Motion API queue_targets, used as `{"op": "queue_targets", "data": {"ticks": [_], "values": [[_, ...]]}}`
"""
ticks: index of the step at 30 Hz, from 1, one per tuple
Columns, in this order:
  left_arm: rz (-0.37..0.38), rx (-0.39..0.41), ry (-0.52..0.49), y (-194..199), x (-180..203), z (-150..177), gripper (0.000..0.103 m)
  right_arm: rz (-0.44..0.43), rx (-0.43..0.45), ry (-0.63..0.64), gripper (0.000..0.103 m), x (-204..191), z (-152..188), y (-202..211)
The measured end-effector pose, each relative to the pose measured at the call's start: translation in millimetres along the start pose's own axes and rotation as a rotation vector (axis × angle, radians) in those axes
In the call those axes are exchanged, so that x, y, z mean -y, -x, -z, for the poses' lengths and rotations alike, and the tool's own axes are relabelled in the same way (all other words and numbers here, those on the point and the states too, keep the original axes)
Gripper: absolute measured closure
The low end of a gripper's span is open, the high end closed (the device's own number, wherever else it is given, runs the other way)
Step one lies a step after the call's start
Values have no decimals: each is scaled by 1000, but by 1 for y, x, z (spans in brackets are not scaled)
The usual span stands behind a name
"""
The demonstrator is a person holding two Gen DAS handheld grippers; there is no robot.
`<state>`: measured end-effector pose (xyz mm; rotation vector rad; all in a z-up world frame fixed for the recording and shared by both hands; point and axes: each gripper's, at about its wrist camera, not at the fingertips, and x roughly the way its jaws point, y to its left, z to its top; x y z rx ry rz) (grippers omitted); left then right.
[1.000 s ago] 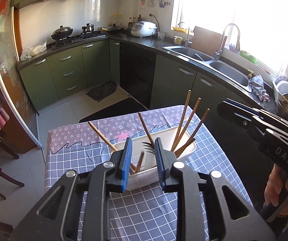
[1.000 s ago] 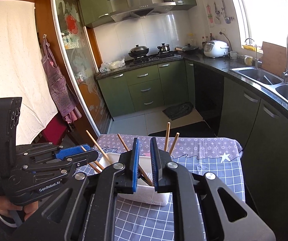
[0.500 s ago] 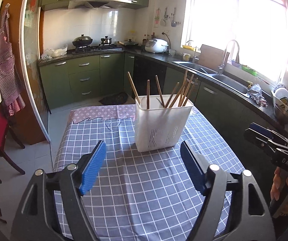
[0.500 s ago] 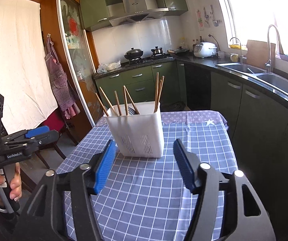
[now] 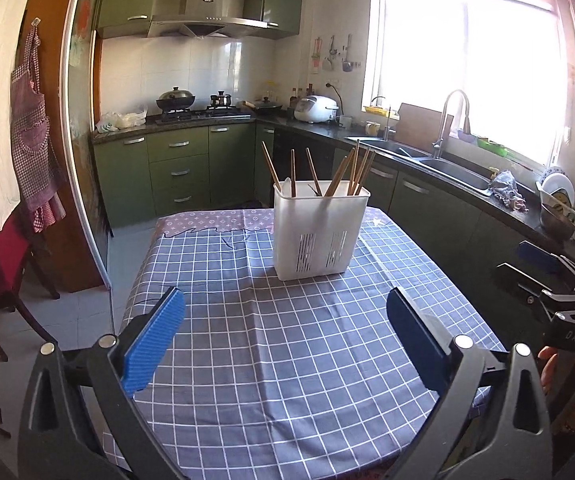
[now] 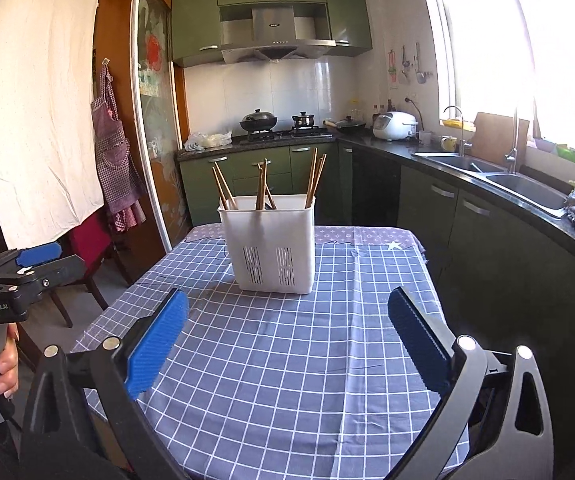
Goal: Organize utensils
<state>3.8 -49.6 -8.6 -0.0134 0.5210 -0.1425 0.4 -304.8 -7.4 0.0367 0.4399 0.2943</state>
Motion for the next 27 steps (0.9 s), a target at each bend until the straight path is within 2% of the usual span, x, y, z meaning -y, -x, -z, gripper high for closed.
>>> {"op": "queue_targets", "data": {"ticks": [10, 27], "values": [[-7, 0, 31, 7, -3, 7, 7, 23, 16, 28, 5, -11, 6, 18], [-17, -13, 44, 12, -1, 14, 7, 2, 16, 19, 5, -9, 3, 11]]}}
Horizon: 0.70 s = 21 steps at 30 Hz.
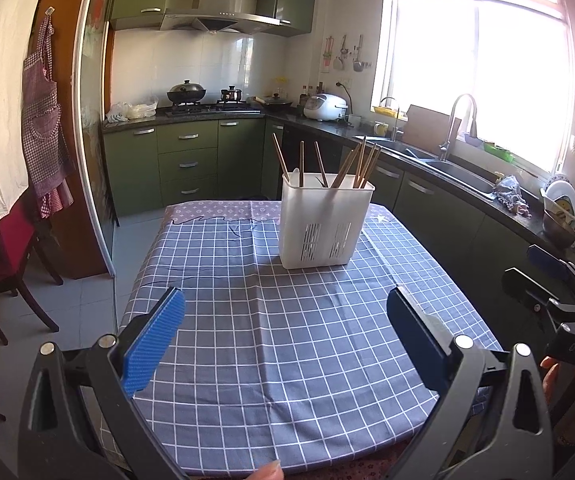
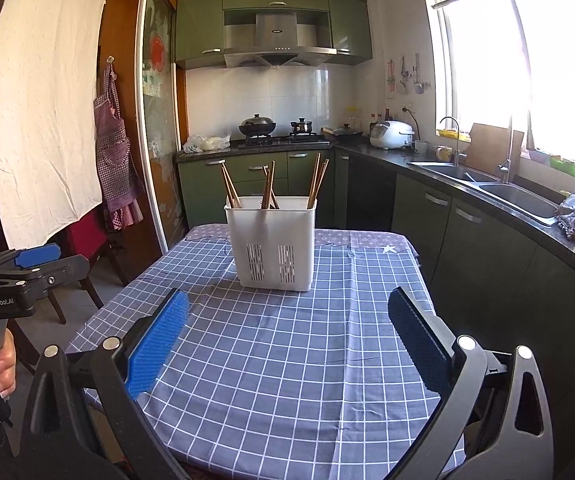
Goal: Organize utensils
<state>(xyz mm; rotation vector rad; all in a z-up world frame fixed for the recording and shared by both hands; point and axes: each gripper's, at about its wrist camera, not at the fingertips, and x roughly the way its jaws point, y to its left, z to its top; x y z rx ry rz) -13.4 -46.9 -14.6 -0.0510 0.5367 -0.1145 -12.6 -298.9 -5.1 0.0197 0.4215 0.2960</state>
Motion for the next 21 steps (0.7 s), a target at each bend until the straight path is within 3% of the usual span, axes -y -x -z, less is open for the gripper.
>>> {"op": "queue_targets", "data": {"ticks": [21], "values": [[-3, -2, 3, 2, 0, 3, 7, -18, -4, 0, 5, -3, -2, -7]]}}
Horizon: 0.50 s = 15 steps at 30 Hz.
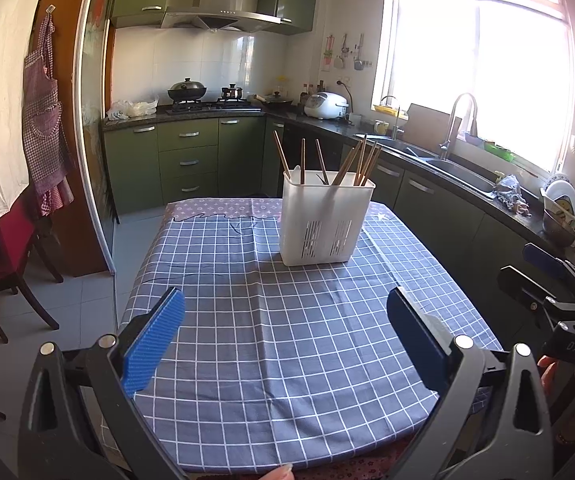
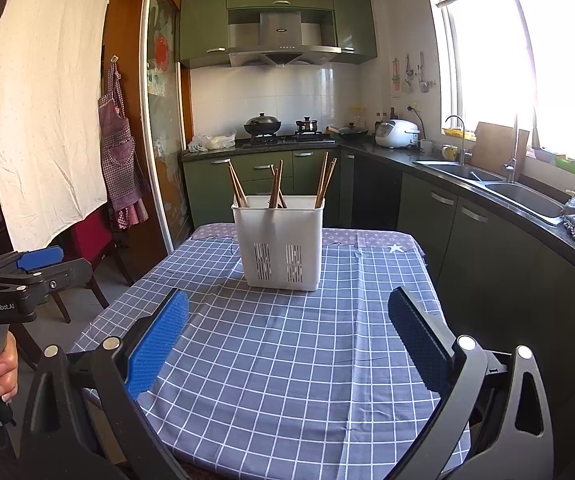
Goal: Organize utensils
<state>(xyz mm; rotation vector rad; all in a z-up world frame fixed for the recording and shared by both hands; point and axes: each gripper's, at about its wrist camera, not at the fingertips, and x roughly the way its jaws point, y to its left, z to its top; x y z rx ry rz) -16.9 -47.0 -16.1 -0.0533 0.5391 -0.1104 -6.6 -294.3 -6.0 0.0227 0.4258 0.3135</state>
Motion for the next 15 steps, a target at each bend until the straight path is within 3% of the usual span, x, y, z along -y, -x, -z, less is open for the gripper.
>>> {"op": "queue_targets", "data": {"ticks": [15], "values": [[1, -12, -10, -2, 4, 0, 7, -12, -8, -2, 5, 1, 1, -5]]}}
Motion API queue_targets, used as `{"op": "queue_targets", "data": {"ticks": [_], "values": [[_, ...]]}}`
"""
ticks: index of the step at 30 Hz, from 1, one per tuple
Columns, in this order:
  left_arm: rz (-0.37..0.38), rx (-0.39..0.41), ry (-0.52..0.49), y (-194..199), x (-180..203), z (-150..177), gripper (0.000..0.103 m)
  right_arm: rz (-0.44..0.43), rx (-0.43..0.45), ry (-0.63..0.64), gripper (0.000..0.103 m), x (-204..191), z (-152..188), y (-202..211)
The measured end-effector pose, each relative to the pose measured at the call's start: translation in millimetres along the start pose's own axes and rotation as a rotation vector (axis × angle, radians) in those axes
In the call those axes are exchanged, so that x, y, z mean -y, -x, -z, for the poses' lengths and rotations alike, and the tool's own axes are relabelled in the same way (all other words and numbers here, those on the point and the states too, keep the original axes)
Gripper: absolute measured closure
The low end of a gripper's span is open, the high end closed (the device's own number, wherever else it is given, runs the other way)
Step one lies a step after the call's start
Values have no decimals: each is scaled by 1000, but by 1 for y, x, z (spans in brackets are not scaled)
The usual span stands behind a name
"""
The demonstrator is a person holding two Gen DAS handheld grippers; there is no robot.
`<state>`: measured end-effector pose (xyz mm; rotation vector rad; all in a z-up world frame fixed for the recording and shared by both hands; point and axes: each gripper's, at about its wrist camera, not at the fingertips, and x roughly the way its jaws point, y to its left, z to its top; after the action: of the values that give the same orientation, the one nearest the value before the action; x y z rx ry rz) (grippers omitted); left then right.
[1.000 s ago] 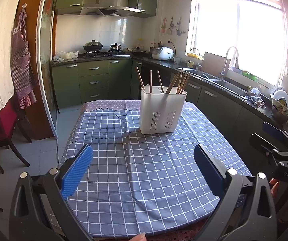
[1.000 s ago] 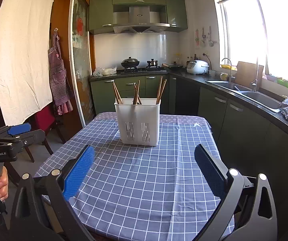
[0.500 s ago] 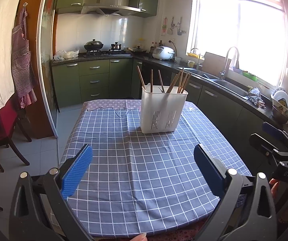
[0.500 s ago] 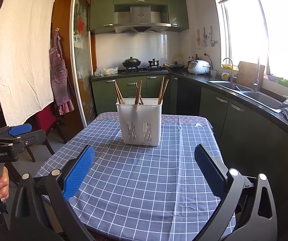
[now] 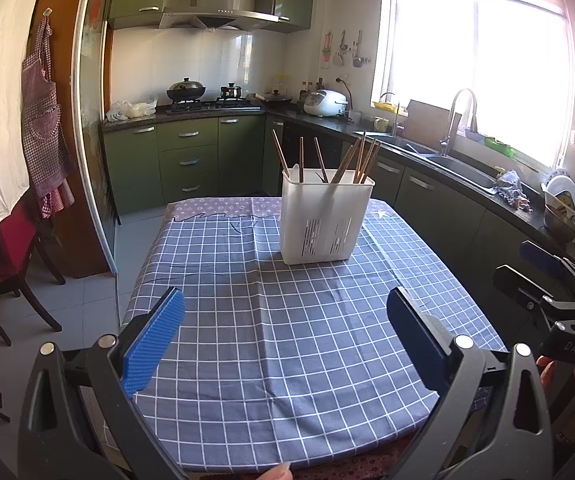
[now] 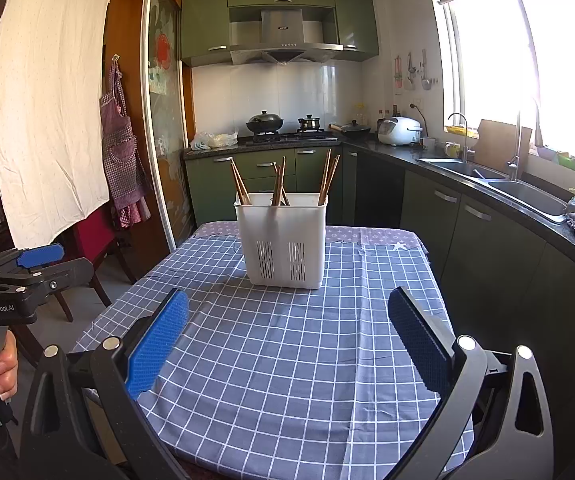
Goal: Organize utensils
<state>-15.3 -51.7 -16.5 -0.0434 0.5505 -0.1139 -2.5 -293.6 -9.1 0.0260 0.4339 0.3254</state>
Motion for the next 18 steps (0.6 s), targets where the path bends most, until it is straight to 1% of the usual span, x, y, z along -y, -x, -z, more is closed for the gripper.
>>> {"op": "queue_targets", "data": {"ticks": [18], "values": [[-5, -9, -7, -1, 1, -1, 7, -4, -5, 3, 5, -1, 0, -4]]}}
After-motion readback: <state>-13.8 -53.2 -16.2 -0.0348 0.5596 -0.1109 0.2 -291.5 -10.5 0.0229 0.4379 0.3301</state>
